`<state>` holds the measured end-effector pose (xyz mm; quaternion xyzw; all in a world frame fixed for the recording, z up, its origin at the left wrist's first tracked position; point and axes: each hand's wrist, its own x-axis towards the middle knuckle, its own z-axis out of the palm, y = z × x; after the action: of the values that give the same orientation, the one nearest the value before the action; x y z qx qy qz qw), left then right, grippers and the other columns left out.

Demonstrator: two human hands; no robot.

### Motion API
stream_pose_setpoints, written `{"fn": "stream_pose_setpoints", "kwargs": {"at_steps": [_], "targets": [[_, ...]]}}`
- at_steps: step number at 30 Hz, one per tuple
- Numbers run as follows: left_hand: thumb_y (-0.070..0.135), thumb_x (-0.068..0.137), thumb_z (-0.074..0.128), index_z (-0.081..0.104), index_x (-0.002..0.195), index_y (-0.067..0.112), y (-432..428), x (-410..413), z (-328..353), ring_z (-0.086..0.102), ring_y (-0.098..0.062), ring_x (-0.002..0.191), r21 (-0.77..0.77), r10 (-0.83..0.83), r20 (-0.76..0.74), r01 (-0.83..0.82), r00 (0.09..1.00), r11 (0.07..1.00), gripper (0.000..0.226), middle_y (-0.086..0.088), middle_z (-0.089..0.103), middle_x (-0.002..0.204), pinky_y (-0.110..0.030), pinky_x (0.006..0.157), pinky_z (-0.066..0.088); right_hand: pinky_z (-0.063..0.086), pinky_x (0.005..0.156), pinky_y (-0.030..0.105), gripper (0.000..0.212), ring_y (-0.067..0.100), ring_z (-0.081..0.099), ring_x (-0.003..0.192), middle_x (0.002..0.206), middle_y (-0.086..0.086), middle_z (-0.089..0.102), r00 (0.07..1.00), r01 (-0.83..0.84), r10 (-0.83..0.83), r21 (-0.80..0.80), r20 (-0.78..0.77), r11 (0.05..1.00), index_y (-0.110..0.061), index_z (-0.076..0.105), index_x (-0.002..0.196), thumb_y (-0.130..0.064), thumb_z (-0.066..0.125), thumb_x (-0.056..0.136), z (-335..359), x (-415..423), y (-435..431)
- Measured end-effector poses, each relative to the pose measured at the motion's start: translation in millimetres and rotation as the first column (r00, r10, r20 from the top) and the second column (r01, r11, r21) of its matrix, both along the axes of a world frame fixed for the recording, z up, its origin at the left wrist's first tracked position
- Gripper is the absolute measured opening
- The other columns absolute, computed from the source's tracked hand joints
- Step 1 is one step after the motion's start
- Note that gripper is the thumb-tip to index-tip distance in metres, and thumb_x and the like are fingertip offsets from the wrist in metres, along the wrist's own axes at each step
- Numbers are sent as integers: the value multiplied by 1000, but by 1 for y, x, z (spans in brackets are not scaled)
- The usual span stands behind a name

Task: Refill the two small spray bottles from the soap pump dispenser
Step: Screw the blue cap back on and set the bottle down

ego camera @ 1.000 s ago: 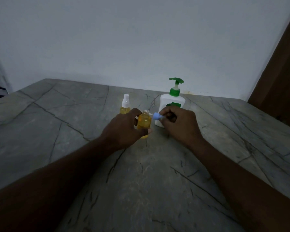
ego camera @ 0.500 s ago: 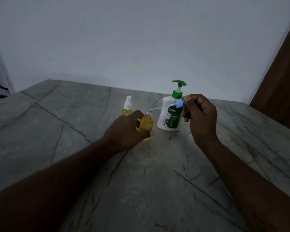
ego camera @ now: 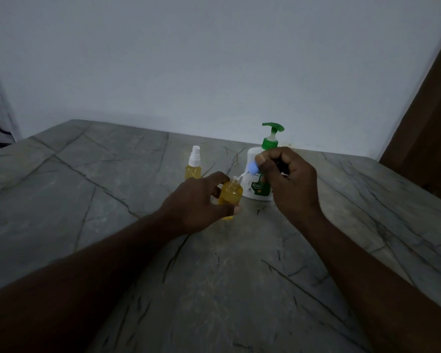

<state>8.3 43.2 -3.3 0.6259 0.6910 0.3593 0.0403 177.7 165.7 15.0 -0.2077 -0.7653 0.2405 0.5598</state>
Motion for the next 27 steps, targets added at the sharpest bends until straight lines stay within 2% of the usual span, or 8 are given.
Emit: {"fn": "stream_pose_setpoints", "kwargs": {"at_steps": [4,9,13,16,19,22,24,27], "targets": [[55,82,74,56,128,30,0,3,0,58,4,74,7,-37,-19,37,999,999,55,4,69,119,-19,64,41,61,72,34,23,10,71,84,93,-9,72,994,-79,77,31,73,996,-21,71,114,-31,71,93,-6,-8,-8],[55,83,73,53,133,29,2,3,-1,58,3,72,-1,-28,-30,28,999,1000,60,3,69,121,-19,63,43,62,76,36,18,6,69,90,98,-26,70,987,-131,128,27,102,991,-36,67,108,-28,72,93,-8,-10,-9],[56,82,74,54,131,31,3,1,-2,57,7,69,14,-27,-38,28,999,1000,59,5,70,118,-17,61,41,62,77,41,29,10,71,98,105,-13,73,972,-212,217,-61,86,975,-25,66,120,-22,70,91,-9,-6,-5],[56,82,74,54,132,30,2,1,-1,56,7,70,5,-26,-34,26,999,1000,60,6,69,116,-16,62,40,60,79,38,37,12,71,103,107,-9,74,953,-265,275,-91,125,960,-27,65,129,-22,67,92,-11,-7,-4],[54,82,75,56,127,29,2,2,-1,56,7,68,16,-32,-31,32,999,999,54,7,69,112,-16,61,38,60,75,35,32,8,70,101,105,-16,72,952,-268,279,-101,125,958,-33,66,122,-25,67,91,-15,-9,-5],[54,83,74,56,125,30,2,2,-3,59,1,64,12,-23,-31,23,999,1000,52,6,70,115,-20,60,40,60,76,31,35,6,68,95,96,-26,67,960,-241,248,-66,128,968,-25,67,124,-23,71,90,-18,-8,-4],[53,83,74,56,125,28,2,2,-3,59,0,63,12,-23,-35,23,999,1000,52,5,70,116,-21,60,40,60,78,31,38,6,67,95,96,-29,67,961,-237,242,-52,134,970,-23,68,125,-30,71,88,-19,-9,-4],[52,83,75,55,124,27,1,2,-3,59,0,63,16,-20,-50,21,999,1000,52,7,69,112,-20,58,40,60,80,33,47,7,67,96,104,-16,71,965,-198,200,-30,171,980,-19,72,122,-47,67,84,-21,-11,-6]]}}
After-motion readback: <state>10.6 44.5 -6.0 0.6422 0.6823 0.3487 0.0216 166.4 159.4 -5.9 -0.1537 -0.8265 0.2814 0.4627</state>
